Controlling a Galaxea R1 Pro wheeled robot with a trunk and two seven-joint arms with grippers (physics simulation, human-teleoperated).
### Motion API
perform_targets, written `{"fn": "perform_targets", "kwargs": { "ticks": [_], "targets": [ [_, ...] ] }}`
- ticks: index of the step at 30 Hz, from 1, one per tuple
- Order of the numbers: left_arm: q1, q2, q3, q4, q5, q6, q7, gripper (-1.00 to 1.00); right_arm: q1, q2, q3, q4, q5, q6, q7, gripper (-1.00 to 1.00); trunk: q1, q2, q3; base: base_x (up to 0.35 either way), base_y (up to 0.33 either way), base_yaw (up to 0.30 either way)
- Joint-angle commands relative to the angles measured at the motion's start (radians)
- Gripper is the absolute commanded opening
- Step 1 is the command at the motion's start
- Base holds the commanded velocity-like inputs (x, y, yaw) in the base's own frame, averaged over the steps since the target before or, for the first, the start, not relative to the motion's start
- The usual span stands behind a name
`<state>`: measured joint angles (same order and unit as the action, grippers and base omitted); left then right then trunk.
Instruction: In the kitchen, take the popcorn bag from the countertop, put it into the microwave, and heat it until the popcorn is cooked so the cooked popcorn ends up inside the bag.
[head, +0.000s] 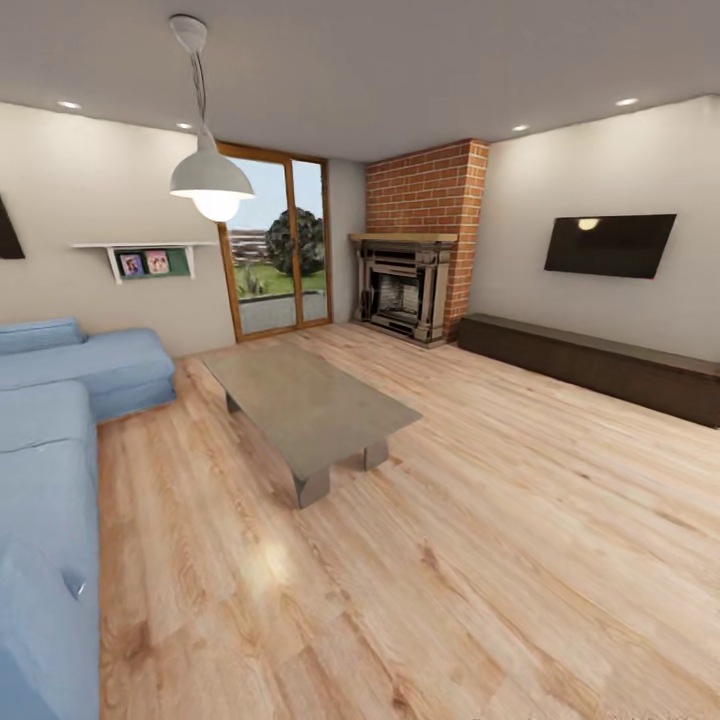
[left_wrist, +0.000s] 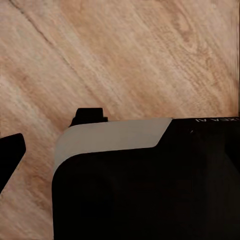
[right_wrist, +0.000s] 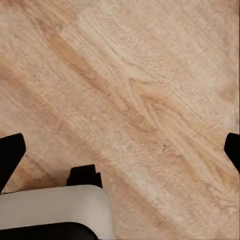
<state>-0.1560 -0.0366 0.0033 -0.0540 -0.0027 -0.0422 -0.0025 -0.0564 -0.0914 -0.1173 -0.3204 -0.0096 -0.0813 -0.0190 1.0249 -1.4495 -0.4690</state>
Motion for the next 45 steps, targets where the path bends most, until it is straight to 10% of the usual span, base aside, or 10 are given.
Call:
{"fn": "perform_targets", "kwargs": {
  "ticks": [1, 8, 19, 33, 37, 45],
  "targets": [
    [-0.001, 0.001, 0.001, 0.001, 0.000, -0.016, 0.000, 1.00, -0.003, -0.001, -0.005, -0.009, -0.001, -0.005, -0.001, 1.00, 0.000, -0.001, -0.001, 0.045, -0.014, -0.300],
    [-0.019, -0.001, 0.004, -0.094, 0.009, -0.044, -0.001, 1.00, -0.032, -0.007, -0.018, -0.104, -0.005, -0.004, 0.004, 1.00, 0.000, -0.001, -0.001, 0.008, -0.002, -0.300],
    [-0.032, -0.034, 0.003, -0.172, 0.012, -0.081, -0.001, 1.00, -0.306, -0.025, -0.018, -0.204, -0.014, 0.035, -0.001, 1.00, 0.000, -0.001, -0.001, 0.000, 0.000, -0.300],
    [-0.084, -0.138, -0.024, -0.406, 0.003, -0.081, -0.010, 1.00, -0.309, -0.049, -0.013, -0.189, -0.014, 0.025, -0.001, 1.00, 0.000, -0.001, -0.001, 0.070, -0.021, -0.300],
    [-0.190, -0.138, -0.093, -0.411, 0.000, -0.075, -0.010, 1.00, -0.310, -0.049, -0.013, -0.190, -0.014, 0.025, -0.001, 1.00, 0.000, -0.001, -0.001, 0.324, -0.151, -0.300],
    [-0.242, -0.138, -0.101, -0.405, 0.000, -0.072, -0.008, 1.00, -0.332, -0.046, -0.009, -0.247, -0.007, 0.023, -0.009, 1.00, 0.000, -0.001, -0.001, 0.332, -0.149, -0.299]
  ]
}}
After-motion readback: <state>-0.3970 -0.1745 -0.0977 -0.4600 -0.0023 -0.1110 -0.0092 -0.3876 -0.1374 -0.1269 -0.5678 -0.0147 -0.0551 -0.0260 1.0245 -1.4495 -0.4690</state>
